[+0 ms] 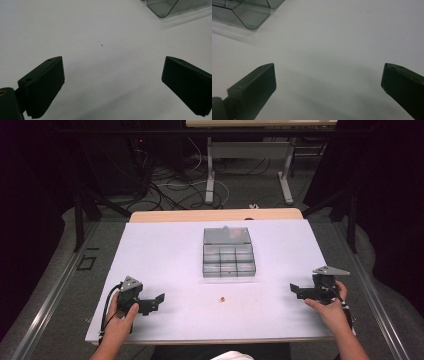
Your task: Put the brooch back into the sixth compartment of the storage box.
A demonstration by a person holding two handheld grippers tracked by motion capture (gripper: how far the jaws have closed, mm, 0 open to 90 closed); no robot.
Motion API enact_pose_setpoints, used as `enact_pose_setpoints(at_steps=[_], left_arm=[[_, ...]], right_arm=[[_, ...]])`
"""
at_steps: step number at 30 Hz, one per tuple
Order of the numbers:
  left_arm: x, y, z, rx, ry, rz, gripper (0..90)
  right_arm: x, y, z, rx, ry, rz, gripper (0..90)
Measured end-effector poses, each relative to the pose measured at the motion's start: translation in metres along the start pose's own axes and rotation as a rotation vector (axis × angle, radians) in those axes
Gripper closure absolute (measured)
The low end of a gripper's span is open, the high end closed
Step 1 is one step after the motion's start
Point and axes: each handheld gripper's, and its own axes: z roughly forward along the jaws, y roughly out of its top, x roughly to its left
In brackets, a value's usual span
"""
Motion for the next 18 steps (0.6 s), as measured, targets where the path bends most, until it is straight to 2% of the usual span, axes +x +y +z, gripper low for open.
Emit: enact_pose_setpoints(at_steps=[2,6,11,18], left_arm=[[-0.001,-0.001,0.000,-0.016,0.003,-0.007,4.7],[0.000,0.000,-0.001,-0.011,0.000,-0.002,4.7],[-0.001,0.000,0.000,-0.018,0.000,-0.003,4.7],[-0.002,0.001,0.002,-0.011,0.000,0.000,4.7]], right_arm=[[0.005,0.002,-0.004,-0.016,0.001,-0.013,0.0],[0.015,0.004,-0.007,-0.028,0.009,-0.031,0.0],[0.030,0.006,-0.011,-0.042,0.048,-0.068,0.0],[0.042,0.008,-0.010,-0.051,0.072,-0.100,0.0]])
